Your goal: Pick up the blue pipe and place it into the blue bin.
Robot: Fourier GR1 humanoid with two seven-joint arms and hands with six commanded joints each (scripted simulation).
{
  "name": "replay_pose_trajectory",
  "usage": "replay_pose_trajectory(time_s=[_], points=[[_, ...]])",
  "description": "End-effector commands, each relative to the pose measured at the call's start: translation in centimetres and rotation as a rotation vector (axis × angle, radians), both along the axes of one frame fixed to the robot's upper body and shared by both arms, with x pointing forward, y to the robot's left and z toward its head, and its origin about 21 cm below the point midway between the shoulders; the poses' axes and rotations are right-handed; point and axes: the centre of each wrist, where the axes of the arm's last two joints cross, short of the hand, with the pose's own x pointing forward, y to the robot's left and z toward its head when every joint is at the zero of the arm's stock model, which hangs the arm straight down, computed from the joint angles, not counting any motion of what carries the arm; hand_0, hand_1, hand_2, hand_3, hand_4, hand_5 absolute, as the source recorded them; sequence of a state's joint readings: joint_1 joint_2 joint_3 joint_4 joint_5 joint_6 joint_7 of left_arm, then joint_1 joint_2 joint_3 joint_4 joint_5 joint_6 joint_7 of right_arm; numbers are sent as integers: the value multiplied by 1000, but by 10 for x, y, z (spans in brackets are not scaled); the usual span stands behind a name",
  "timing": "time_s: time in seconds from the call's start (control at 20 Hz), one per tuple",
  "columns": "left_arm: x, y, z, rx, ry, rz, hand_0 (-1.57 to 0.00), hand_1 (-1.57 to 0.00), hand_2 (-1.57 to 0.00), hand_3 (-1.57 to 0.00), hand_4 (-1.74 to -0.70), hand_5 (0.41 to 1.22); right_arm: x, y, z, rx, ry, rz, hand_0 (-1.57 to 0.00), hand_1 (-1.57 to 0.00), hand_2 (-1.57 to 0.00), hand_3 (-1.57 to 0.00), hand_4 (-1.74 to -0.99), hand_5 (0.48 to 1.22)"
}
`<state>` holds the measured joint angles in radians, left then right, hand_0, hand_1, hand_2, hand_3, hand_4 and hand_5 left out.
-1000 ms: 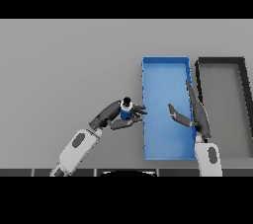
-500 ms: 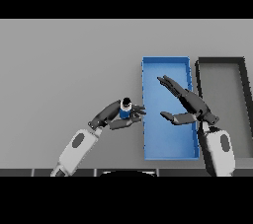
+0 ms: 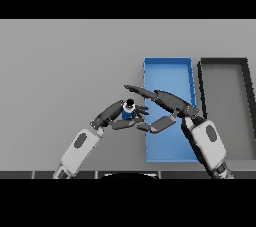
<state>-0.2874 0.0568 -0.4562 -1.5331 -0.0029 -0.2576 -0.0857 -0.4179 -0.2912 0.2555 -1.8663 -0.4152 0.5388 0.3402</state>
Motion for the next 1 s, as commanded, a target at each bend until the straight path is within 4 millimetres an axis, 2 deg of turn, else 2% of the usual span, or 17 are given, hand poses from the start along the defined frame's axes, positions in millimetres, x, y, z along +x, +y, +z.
replay_pose_trajectory(time_s=[0.0, 0.35, 0.5, 0.55, 0.6, 0.75, 0.9, 0.95], points=[[-1, 0, -1, 2, 3, -6, -1571, -1571, -1571, -1571, -1464, 1221, 3, 5, 4, -8, -23, 23, 1, 0, -46, 1, -1268, 555], [-1, 0, -2, 3, 36, -15, -1571, -1571, -1571, -1571, -1469, 1221, 19, 43, 17, -85, -47, 98, -23, -32, -83, 1, -1186, 521], [1, 2, 0, 27, 36, 1, -1571, -1571, -1571, -1571, -1465, 1221, 26, 57, 22, -103, -52, 131, -69, -108, -166, -44, -1204, 497], [1, 2, -3, 39, 47, 3, -1571, -1571, -1571, -1571, -1462, 1221, 28, 63, 20, -120, -49, 142, -168, -218, -261, -128, -1233, 487], [2, 4, -3, 22, 43, -1, -1571, -1571, -1571, -1571, -1517, 1221, 29, 65, 20, -124, -52, 155, -323, -362, -377, -242, -1278, 485], [2, 1, -1, 77, 64, 11, -1571, -1571, -1571, -1571, -1622, 1221, 29, 70, 16, -98, -55, 180, -876, -877, -910, -762, -1467, 518], [0, 2, -2, 20, 72, -3, -1571, -1571, -1571, -1523, -1677, 1221, 27, 75, 15, -80, -16, 185, -1215, -1215, -1233, -1021, -1581, 650], [-1, 4, -1, -12, 75, -9, -1571, -1571, -1571, -1532, -1690, 1221, 27, 76, 15, -57, -10, 195, -1286, -1287, -1300, -1102, -1606, 765]])
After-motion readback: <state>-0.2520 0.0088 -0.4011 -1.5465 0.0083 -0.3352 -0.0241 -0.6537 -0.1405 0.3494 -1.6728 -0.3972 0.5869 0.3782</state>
